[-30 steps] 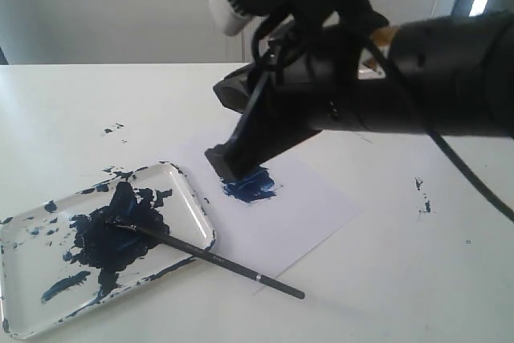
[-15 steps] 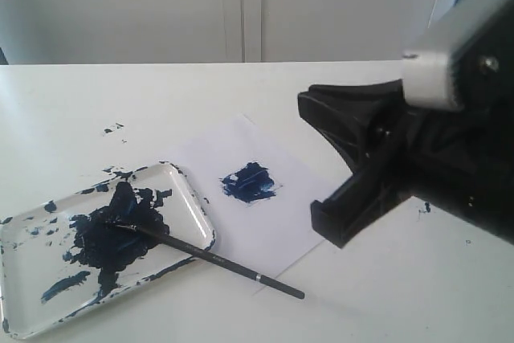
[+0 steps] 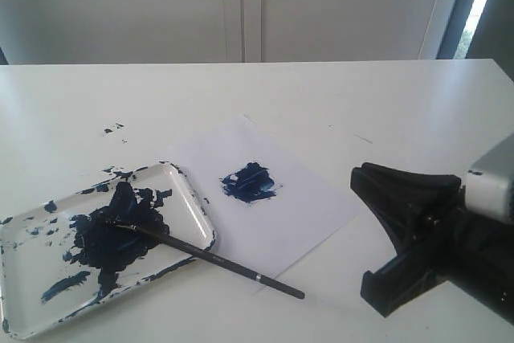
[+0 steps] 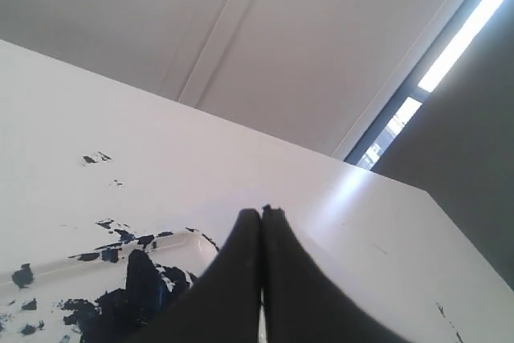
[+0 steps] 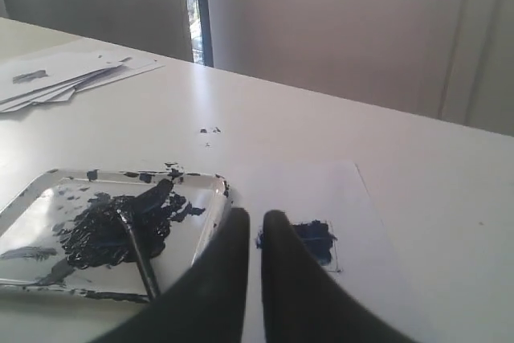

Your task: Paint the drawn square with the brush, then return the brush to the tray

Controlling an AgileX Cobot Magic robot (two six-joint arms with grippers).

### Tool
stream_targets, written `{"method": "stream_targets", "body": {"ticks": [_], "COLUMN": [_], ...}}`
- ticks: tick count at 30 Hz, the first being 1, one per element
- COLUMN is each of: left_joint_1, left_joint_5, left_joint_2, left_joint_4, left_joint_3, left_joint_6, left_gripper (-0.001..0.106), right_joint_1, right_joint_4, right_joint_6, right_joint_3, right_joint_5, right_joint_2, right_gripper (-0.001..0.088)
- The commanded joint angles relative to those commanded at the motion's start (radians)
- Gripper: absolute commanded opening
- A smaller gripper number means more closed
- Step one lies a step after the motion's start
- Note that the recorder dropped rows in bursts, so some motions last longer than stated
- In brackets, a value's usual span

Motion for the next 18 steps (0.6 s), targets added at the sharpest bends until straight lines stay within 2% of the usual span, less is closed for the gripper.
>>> {"method": "stream_targets", "body": {"ticks": [11,18], "left_joint_1": [0.0,0.0], "left_joint_5": [0.06,0.069], "left_joint_2": [0.0,0.0], "left_joint_4": [-0.071,-0.064], "left_joint_3": [0.091,0.091], "left_joint_6": [0.033,0.047], "left_gripper": [0.0,0.0], "right_joint_1": [0.0,0.0], "right_joint_4": [-0.043,-0.085], "right_joint_6": [0.072,0.098], "right_joint_3": [0.123,0.155], "right_joint_5": [-0.135,-0.169], "right_joint_2": [0.0,0.0], "right_gripper": [0.0066,0.0066]}}
